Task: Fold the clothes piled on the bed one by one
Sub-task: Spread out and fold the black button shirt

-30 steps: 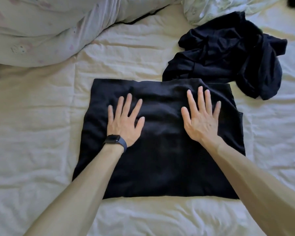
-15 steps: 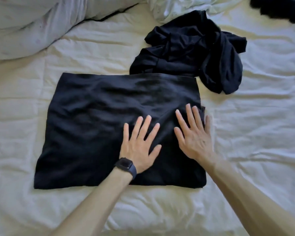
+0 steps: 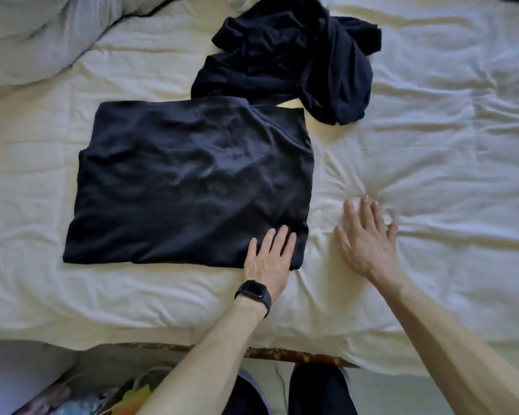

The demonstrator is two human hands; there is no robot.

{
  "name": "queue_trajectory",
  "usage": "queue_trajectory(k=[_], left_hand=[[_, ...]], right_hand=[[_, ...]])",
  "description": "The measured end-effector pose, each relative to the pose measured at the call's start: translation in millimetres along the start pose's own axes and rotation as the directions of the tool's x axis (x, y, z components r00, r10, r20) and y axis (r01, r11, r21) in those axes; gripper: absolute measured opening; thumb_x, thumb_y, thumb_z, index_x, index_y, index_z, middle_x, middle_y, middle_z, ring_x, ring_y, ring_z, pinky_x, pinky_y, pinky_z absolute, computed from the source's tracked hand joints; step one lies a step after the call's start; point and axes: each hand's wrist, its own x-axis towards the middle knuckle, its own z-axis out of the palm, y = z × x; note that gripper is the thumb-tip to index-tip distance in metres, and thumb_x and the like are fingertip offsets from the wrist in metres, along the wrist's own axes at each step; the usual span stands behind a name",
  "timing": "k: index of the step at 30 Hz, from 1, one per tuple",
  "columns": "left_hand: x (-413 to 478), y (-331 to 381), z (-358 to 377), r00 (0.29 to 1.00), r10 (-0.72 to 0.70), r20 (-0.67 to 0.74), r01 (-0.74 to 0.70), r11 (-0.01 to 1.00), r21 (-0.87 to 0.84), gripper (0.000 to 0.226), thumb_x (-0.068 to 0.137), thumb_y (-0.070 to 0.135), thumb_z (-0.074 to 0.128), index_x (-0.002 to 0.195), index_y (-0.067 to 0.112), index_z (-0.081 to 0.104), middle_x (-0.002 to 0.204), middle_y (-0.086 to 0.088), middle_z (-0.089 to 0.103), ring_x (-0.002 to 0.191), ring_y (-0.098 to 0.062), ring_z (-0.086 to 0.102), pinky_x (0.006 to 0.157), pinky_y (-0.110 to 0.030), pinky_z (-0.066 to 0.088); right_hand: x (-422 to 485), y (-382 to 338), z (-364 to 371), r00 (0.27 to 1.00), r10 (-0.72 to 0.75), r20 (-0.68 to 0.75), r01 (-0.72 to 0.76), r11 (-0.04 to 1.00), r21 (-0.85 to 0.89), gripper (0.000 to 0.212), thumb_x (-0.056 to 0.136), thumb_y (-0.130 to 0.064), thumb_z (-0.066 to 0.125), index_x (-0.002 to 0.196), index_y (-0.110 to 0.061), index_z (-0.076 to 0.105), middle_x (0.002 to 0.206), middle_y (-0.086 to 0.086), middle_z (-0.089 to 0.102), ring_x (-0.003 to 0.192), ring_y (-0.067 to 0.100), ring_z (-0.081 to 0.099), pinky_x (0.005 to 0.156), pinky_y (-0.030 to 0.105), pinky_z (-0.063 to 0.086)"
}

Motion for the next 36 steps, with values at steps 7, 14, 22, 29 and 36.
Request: queue_trajectory(k=[7,14,22,29,36], left_hand=[[-8.6,-2.2,-44.5,0.924,-0.279,-0.263,0.11,0.851,-0.514,0.028,0.089,0.018,0.071,0.116,0.023,0.071,0.093,-0.001,0.07,0.084,-0.026,0.064,0.063,-0.033,0.047],[-14.2,-63.3,-85.9,0.684,-0.722,0.104,0.29,0.138,-0.947,0.022,0.102,0.03,0.055,0.096,0.012,0.065,0.086,0.009,0.065,0.087,-0.016,0.062,0.073,-0.022,0.039],[-27.2,-99.6,-85.8,0.84,-0.541,0.036,0.251,0.329,-0.91,0.024,0.103,0.029,0.052,0.087,0.019,0.066,0.076,0.008,0.065,0.07,0.002,0.058,0.067,-0.026,0.041],[-51.0,-90.0,-68.3,0.879,0.017,-0.476,-0.278,0.829,-0.485,0.034,0.081,0.005,0.077,0.113,0.016,0.076,0.097,-0.001,0.077,0.08,-0.025,0.073,0.06,-0.032,0.059],[-56.9,-99.5,-62.3,0.898,0.038,-0.438,-0.27,0.834,-0.482,0.042,0.078,0.0,0.076,0.115,0.021,0.074,0.084,0.002,0.073,0.068,-0.026,0.067,0.053,-0.031,0.05]], right_hand=[[21.3,-48.7,-44.1,0.977,0.143,0.161,-0.215,0.604,0.767,0.047,0.095,-0.061,0.052,0.109,-0.018,0.067,0.105,0.001,0.065,0.096,0.019,0.061,0.082,0.032,0.042],[65.0,-105.2,-78.7,0.937,-0.073,0.342,-0.326,0.17,0.93,0.089,0.094,-0.055,0.063,0.142,0.015,0.038,0.087,0.021,0.05,0.072,0.02,0.047,0.073,0.038,0.053],[108.9,-160.6,-85.9,0.948,0.085,0.306,-0.314,0.4,0.861,0.049,0.09,-0.065,0.061,0.109,-0.021,0.064,0.11,0.002,0.068,0.092,0.02,0.072,0.067,0.033,0.058],[124.9,-184.8,-84.1,0.946,0.24,0.217,-0.323,0.675,0.663,0.055,0.086,-0.061,0.068,0.1,-0.008,0.066,0.102,0.009,0.07,0.097,0.029,0.07,0.088,0.047,0.06],[117.0,-207.3,-90.6,0.961,0.228,-0.158,-0.199,0.964,0.178,0.015,0.075,-0.008,0.056,0.071,-0.01,0.042,0.065,0.005,0.048,0.054,0.022,0.047,0.047,0.024,0.033]])
